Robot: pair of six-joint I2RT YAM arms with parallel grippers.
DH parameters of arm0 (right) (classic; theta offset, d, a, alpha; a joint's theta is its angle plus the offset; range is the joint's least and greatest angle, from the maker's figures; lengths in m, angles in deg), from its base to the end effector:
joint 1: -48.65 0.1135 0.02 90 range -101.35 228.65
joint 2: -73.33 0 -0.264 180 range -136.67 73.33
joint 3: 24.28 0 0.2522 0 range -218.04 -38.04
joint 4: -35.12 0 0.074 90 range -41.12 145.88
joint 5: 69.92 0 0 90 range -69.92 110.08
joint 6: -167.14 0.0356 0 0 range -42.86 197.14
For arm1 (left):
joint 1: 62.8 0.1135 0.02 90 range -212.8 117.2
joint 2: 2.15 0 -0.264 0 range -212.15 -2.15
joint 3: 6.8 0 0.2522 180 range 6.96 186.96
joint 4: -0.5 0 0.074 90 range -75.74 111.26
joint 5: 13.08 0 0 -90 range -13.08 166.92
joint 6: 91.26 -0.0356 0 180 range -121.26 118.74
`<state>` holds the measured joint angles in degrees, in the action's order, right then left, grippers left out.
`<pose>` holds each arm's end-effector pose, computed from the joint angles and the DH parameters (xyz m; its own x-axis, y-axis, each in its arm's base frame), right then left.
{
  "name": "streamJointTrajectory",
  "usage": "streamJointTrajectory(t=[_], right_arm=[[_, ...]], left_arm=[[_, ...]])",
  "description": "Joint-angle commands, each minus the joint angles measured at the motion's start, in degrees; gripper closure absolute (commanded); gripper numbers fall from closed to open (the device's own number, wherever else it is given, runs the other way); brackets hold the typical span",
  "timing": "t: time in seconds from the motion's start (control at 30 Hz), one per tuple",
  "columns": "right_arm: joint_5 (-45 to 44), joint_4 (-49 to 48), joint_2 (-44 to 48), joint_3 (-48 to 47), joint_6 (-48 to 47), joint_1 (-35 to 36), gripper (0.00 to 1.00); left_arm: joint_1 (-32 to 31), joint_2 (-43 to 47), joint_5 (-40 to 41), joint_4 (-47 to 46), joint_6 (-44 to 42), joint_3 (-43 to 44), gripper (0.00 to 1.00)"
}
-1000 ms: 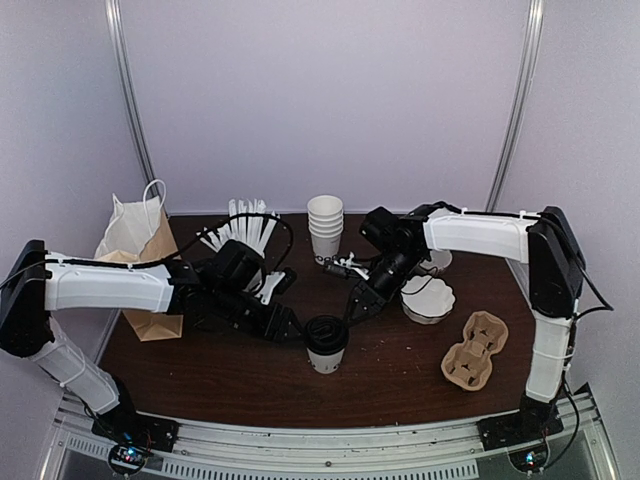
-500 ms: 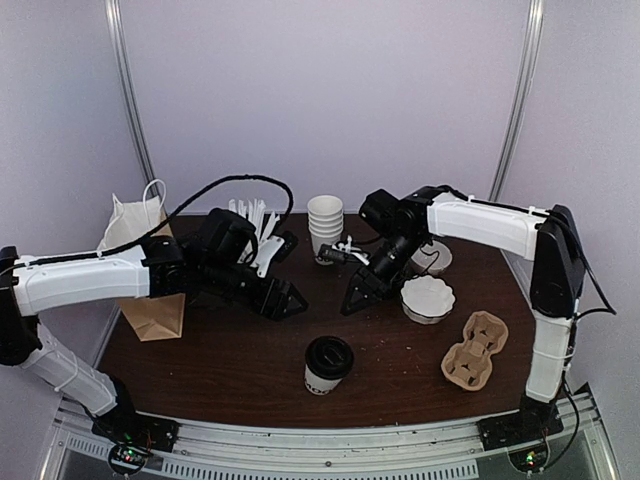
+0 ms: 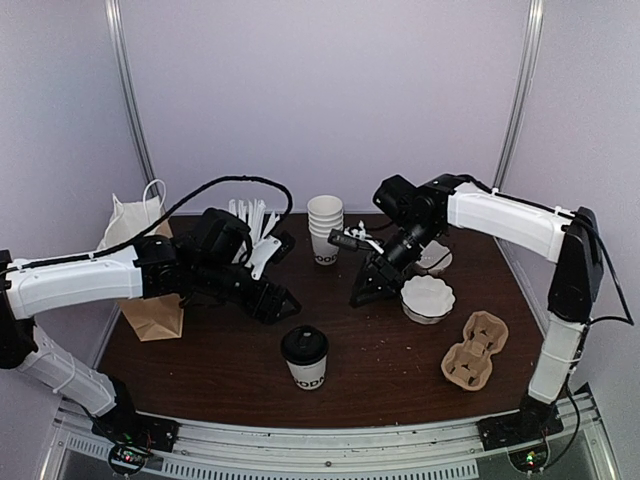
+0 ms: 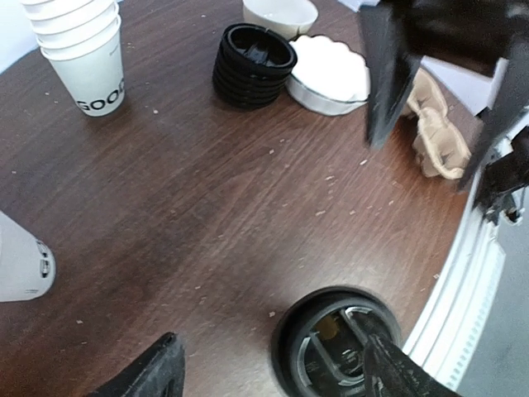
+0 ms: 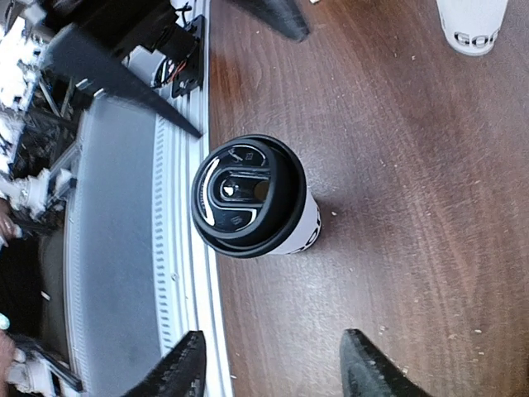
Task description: Pack the takeout coffee
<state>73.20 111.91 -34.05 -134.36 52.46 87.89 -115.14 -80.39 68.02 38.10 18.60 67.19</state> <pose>0.2739 0.2605 0.2856 -0.4474 -0.6889 -0.5703 -0.8103 0.0423 0.5845 0.1783 -0.2401 0.2804 -0.6730 0.3227 -0.6655 0.6633 0.6613 -0.3501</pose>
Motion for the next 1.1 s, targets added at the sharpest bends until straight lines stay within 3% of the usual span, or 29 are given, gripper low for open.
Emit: streamJointTrajectory(t=[0.0,0.17,0.27,0.37,0.53,0.77,1.07], right_arm=[[-4.9,-1.6,8.6,2.7,-4.7,0.1,0.37],[-11.6,-6.4,15.6,6.5,-8.5,1.9,0.18],[-17.6,-5.9,16.3,6.3,-12.3,5.5,0.14],[-24.1,-6.1,15.7,6.4,-15.4,11.0,0.1],[-30.6,-5.8,11.8,4.1,-16.4,17.0,0.09],[-31.5,-2.4,3.5,-3.3,-16.5,21.9,0.09],[-31.1,3.8,-5.6,-12.3,-16.7,25.3,0.08]], left_arm=[[0.0,1.0,7.0,3.7,-5.6,2.9,0.19],[1.9,0.4,12.4,7.2,-9.4,7.6,0.1],[2.9,0.4,14.9,7.7,-12.3,11.3,0.03],[3.2,0.9,16.7,6.0,-17.8,12.5,0.02],[5.9,3.8,20.2,-1.1,-20.5,8.3,0.03],[16.6,10.5,15.7,-6.7,-11.7,1.2,0.02],[18.0,13.8,16.2,-7.6,-12.2,-1.0,0.02]])
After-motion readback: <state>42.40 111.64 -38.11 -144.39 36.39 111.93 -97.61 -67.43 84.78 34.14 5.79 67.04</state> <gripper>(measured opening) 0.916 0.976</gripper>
